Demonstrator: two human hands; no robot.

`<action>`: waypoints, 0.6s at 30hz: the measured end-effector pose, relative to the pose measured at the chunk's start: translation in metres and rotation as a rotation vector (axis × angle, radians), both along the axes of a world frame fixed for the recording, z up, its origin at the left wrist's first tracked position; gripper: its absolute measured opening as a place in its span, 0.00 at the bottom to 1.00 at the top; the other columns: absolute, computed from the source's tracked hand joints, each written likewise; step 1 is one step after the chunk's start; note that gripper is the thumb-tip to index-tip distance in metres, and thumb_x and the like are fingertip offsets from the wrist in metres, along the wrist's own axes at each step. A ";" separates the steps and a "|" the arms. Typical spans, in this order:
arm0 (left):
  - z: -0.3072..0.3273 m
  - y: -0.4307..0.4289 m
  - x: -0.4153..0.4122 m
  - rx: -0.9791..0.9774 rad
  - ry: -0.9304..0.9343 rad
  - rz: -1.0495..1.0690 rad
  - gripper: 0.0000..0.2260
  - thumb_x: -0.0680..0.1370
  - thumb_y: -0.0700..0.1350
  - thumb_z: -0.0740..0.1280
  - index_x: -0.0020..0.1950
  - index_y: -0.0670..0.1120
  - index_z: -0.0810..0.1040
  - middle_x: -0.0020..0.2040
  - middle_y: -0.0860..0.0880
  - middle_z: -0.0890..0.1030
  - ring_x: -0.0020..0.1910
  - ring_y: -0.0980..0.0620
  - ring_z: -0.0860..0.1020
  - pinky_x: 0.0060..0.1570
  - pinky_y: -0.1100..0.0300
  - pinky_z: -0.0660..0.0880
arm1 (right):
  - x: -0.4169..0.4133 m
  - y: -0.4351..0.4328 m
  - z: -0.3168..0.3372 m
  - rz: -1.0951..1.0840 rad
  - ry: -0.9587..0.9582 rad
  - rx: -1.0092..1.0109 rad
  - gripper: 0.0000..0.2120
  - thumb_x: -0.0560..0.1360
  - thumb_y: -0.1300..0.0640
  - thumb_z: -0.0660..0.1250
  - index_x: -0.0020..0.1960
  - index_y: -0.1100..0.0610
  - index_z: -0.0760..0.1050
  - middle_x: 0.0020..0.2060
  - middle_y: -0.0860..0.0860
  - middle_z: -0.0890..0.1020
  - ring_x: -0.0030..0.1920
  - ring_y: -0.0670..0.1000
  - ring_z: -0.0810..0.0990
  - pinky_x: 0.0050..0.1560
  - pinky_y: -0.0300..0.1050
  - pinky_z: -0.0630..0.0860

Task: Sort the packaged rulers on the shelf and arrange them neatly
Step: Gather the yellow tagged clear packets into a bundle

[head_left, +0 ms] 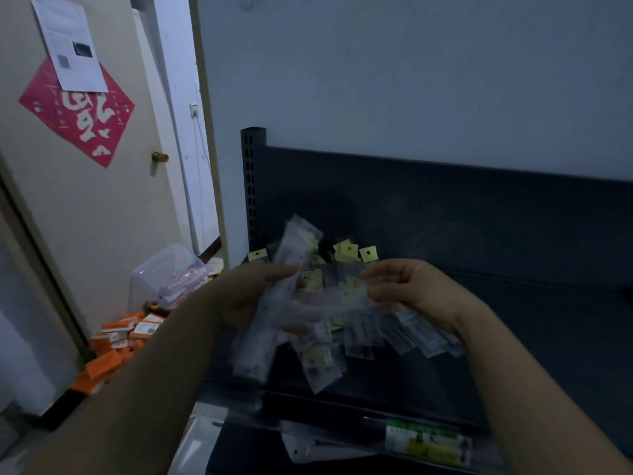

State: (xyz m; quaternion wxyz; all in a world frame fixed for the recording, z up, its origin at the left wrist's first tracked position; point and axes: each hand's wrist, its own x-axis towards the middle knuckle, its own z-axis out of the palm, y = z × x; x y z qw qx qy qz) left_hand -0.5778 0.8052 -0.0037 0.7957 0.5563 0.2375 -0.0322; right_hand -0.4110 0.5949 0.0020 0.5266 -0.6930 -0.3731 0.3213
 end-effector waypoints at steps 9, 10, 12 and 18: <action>-0.009 -0.051 0.017 -0.241 -0.191 -0.145 0.16 0.74 0.38 0.63 0.61 0.35 0.72 0.42 0.42 0.79 0.32 0.50 0.78 0.33 0.57 0.79 | -0.016 0.024 -0.006 -0.258 0.101 0.180 0.25 0.68 0.66 0.75 0.62 0.62 0.70 0.48 0.60 0.80 0.42 0.52 0.81 0.40 0.40 0.80; -0.011 -0.050 0.020 -0.251 -0.215 -0.094 0.17 0.74 0.37 0.64 0.62 0.35 0.72 0.41 0.43 0.78 0.32 0.51 0.77 0.35 0.57 0.79 | -0.017 0.023 -0.009 -0.292 0.129 0.173 0.24 0.69 0.64 0.74 0.62 0.63 0.70 0.49 0.60 0.80 0.42 0.52 0.81 0.40 0.41 0.81; -0.015 -0.049 0.024 -0.253 -0.269 0.000 0.15 0.75 0.35 0.63 0.62 0.35 0.73 0.39 0.44 0.76 0.34 0.50 0.76 0.40 0.54 0.79 | -0.020 0.018 -0.012 -0.271 0.172 0.123 0.21 0.71 0.60 0.73 0.60 0.63 0.71 0.47 0.60 0.80 0.41 0.52 0.81 0.42 0.43 0.81; -0.005 -0.070 0.038 -0.338 -0.523 0.201 0.06 0.80 0.36 0.59 0.49 0.45 0.73 0.38 0.44 0.74 0.37 0.49 0.76 0.47 0.54 0.72 | -0.037 0.007 -0.012 0.047 0.065 -0.058 0.15 0.76 0.53 0.67 0.55 0.64 0.78 0.40 0.54 0.81 0.39 0.49 0.78 0.41 0.42 0.75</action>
